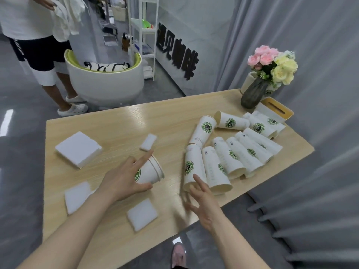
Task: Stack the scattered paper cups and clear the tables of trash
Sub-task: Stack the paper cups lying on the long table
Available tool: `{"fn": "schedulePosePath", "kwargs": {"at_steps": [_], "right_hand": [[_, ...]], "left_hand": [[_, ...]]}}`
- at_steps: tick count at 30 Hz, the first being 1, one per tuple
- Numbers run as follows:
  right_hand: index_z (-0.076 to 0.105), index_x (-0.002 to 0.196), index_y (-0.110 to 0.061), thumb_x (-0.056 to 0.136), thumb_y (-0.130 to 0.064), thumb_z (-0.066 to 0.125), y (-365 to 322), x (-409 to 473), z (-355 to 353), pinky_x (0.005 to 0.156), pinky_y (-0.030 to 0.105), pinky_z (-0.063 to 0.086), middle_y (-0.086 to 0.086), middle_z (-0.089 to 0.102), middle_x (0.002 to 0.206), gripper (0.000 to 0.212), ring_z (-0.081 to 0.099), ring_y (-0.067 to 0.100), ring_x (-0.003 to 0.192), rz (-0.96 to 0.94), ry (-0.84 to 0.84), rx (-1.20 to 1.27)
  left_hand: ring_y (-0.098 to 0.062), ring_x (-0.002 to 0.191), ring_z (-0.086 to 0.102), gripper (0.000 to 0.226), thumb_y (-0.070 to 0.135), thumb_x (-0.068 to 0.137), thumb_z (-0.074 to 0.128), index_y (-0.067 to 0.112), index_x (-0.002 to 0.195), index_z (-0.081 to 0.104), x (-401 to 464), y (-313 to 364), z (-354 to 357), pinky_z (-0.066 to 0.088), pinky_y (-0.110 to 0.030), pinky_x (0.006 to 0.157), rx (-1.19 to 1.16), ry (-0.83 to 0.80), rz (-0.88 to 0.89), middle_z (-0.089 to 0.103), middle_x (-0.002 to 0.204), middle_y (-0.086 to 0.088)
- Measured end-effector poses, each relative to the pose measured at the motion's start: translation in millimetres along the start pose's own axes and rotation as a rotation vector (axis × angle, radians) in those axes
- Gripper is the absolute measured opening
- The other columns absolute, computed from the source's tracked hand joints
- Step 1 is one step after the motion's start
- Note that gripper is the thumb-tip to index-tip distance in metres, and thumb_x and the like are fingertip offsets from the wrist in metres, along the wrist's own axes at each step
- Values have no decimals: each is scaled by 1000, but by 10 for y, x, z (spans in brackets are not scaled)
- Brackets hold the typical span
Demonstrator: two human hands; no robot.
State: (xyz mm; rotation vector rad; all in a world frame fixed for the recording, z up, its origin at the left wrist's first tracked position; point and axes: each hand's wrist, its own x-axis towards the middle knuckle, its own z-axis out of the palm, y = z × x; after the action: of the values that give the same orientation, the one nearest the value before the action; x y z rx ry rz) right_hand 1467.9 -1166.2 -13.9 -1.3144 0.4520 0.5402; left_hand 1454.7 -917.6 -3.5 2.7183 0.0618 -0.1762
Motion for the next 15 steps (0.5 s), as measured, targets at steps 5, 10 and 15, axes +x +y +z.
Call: {"fn": "schedulePosePath", "kwargs": {"at_steps": [5, 10, 15], "right_hand": [[48, 138, -25, 94, -8, 53, 7, 183, 146, 104, 41, 33, -8, 45, 132, 48, 49, 11, 108, -12, 98, 68], [56, 132, -16, 92, -10, 58, -3, 184, 193, 71, 21, 41, -4, 54, 127, 40, 55, 11, 101, -89, 125, 62], [67, 114, -18, 86, -5, 66, -46, 120, 122, 61, 9, 45, -6, 64, 97, 31, 57, 0, 80, -270, 134, -82]], "left_hand": [[-7, 92, 45, 97, 71, 74, 57, 68, 127, -24, -63, -110, -43, 40, -25, 60, 10, -9, 10, 40, 112, 13], [-6, 84, 47, 97, 69, 75, 57, 67, 128, -24, -84, -174, -146, 38, -23, 57, 19, -10, 8, 39, 104, 13], [-7, 89, 45, 98, 63, 78, 60, 61, 132, -22, -64, -253, -217, 45, -24, 64, 9, -23, 40, 38, 106, 11]]}}
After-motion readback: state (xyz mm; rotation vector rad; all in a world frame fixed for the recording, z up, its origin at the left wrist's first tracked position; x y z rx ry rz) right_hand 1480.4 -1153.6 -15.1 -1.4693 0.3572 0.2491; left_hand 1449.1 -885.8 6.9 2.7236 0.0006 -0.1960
